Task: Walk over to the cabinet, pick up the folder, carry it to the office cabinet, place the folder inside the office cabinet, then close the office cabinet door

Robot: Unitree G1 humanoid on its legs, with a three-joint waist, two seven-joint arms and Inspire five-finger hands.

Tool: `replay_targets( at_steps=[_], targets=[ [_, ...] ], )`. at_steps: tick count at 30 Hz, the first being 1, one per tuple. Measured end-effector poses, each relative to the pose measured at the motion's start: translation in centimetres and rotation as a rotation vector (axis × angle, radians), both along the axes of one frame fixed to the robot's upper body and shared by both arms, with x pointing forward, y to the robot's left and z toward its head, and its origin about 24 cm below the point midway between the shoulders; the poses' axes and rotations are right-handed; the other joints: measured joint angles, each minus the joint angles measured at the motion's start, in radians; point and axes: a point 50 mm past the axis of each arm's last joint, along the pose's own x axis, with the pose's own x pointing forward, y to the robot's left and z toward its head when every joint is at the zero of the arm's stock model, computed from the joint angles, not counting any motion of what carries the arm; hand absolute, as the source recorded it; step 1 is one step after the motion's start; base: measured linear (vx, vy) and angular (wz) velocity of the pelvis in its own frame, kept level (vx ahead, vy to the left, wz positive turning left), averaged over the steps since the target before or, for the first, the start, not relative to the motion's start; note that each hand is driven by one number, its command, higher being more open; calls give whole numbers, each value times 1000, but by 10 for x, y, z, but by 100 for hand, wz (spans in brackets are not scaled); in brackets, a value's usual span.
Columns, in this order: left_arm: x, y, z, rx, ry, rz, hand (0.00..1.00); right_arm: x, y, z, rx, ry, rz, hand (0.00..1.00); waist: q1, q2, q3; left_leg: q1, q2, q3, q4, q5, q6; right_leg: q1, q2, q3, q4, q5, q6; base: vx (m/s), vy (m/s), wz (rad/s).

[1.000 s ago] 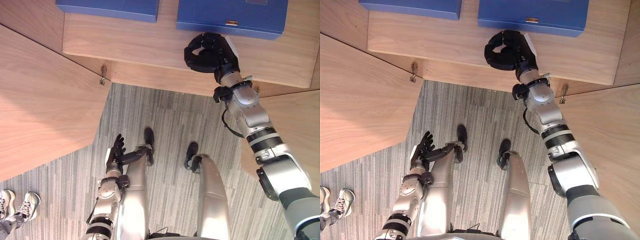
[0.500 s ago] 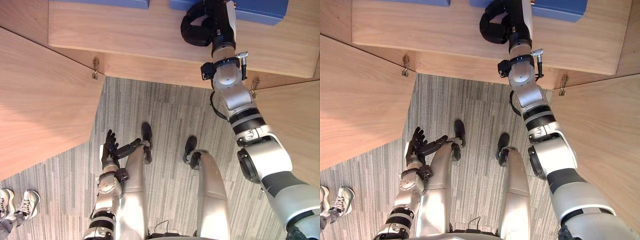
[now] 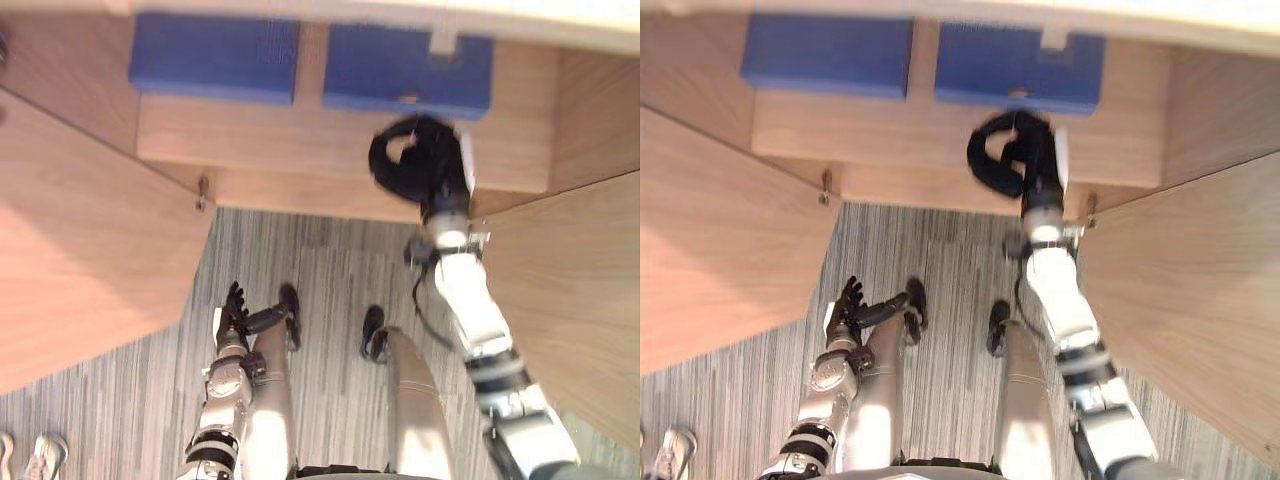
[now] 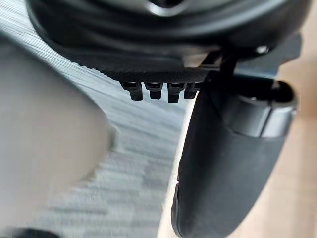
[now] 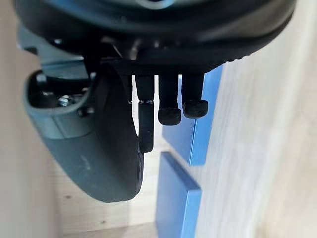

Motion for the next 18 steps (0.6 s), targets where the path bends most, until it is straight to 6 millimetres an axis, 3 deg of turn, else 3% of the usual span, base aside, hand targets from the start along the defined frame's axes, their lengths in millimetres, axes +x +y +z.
replay_targets(
  at_steps=[2, 4, 6, 8, 10, 11, 13, 18],
  targets=[
    [-17, 0, -17, 9, 88, -18, 100, -30, -4, -58, 40, 215, -16, 0, -16, -27, -49, 127, 4, 41, -89, 4, -4, 115, 11, 12, -112, 37, 3, 154, 47, -41],
    [-27, 1, -28, 15, 153, -27, 100, -42, -7, -86, 43, 328, -37, 0, -26, -34, -74, 190, 2, 55, -138, 16, -3, 176, 18, 22, -176, 61, 5, 193, 30, -23],
    [-52, 3, -50, 38, 286, -61, 100, -68, -22, -145, 29, 580, -126, 0, -59, -40, -155, 292, -16, 82, -254, 45, -4, 277, 23, 35, -319, 110, 16, 240, 39, -23],
    [-61, 6, -55, 45, 324, -69, 100, -85, -34, -172, 45, 712, -195, 0, -74, -39, -177, 356, -26, 105, -318, 58, -4, 340, 25, 48, -395, 140, 23, 214, 35, -29],
    [-70, 11, -60, 56, 361, -62, 100, -117, -53, -210, 72, 908, -308, 0, -78, -37, -221, 453, -42, 155, -420, 82, -4, 413, 30, 84, -496, 181, 33, 209, 35, -48],
    [-72, 12, -61, 59, 373, -61, 100, -124, -56, -218, 79, 955, -331, 100, -79, -36, -232, 479, -47, 166, -448, 89, -7, 432, 30, 93, -518, 191, 35, 150, 29, -54],
    [-80, 16, -65, 84, 406, -72, 100, -152, -66, -240, 101, 1103, -406, 100, -87, -28, -274, 559, -58, 214, -528, 106, -12, 478, 33, 135, -577, 216, 37, 121, 34, -55],
    [-94, 18, -75, 89, 484, -78, 100, -187, -76, -257, 190, 1231, -514, 100, -120, -13, -325, 643, -69, 271, -601, 119, -22, 511, 46, 207, -623, 246, 36, 37, 26, -49]
  ],
)
